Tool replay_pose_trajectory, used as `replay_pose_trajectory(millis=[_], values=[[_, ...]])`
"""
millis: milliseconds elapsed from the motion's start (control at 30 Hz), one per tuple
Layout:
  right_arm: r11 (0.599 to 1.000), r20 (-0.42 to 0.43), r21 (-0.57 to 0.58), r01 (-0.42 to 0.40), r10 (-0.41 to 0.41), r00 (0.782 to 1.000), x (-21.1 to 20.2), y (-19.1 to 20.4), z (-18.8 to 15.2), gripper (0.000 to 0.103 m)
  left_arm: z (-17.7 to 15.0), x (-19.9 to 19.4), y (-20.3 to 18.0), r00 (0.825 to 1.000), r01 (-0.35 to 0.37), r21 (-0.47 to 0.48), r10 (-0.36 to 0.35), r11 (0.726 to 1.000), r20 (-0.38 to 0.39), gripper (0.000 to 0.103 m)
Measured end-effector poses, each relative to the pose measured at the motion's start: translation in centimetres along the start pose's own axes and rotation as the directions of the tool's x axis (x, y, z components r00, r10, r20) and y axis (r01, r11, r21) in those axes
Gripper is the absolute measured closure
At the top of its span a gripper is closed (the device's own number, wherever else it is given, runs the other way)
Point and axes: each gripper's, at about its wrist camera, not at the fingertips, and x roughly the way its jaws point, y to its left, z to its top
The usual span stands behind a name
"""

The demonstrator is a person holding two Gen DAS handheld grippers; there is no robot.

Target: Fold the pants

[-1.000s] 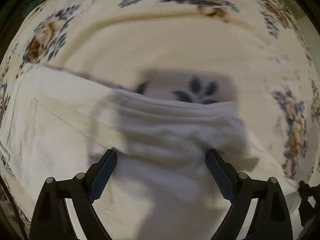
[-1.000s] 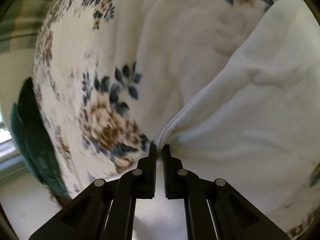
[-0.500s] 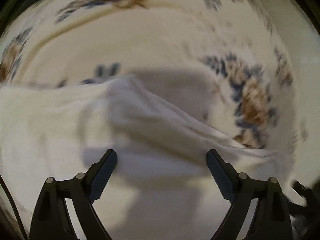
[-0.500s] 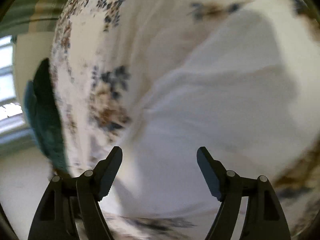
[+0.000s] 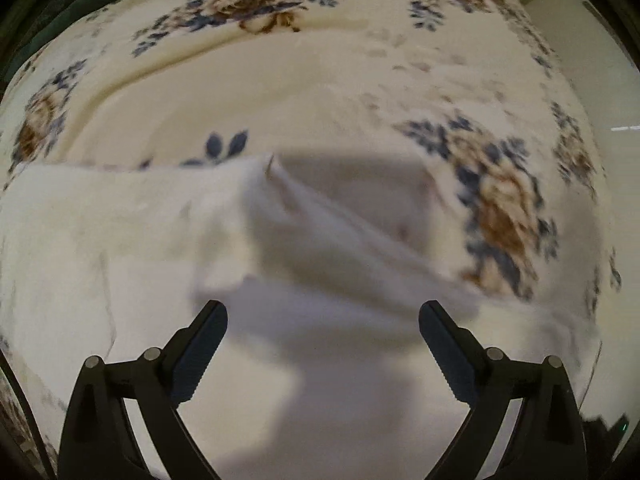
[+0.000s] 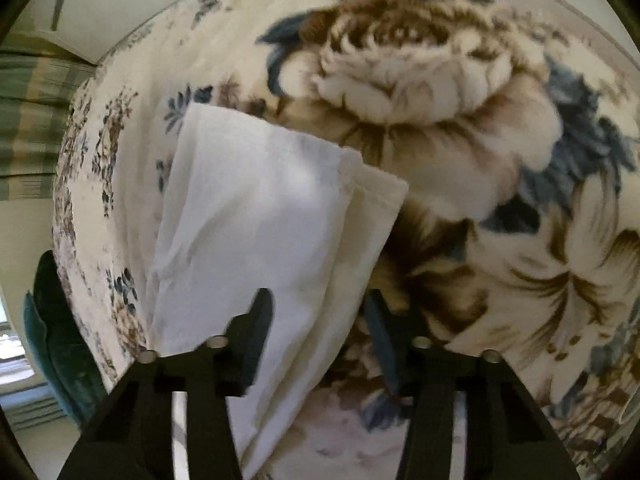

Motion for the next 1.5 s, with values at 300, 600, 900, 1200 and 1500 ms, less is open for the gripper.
replay_pose_trajectory(millis=[300, 600, 900, 1200, 1500], values=[[0.998, -0.086, -0.028, -0.061, 0.058, 0.995, 1.9, 1.8, -1.9, 0.053, -7.1, -0.5, 2.2, 0.997, 0.001, -0.014, -0.002, 1.000, -0.077, 0.005], [0.991, 0.011, -0.089, -0.101, 0.102, 0.995, 0.3, 2.2, -2.8, 0.099, -9.3, -0.3, 2.8, 0.995, -0.006, 0.012, 0.007, 1.000, -0.102, 0.005], [0.995, -0.091, 0.005, -0.096, 0.096, 0.991, 1.2, -2.6, -2.3, 0.096, -9.8, 1.1, 1.3, 0.992, -0.009, 0.057, 0.016, 0.998, -0.124, 0.005], [0.968, 0.038, 0.129, -0.213, 0.210, 0.977, -0.1, -6.9, 1.0, 0.034, -9.8, 3.8, -0.5, 0.994, -0.051, 0.129, 0.064, 0.990, -0.092, 0.002], [0.929, 0.046, -0.038, -0.367, 0.369, 0.928, 2.7, -5.0, 2.6, 0.087, -9.8, 5.8, -0.3, 0.994, -0.064, 0.114, 0.074, 0.991, -0.084, 0.000]])
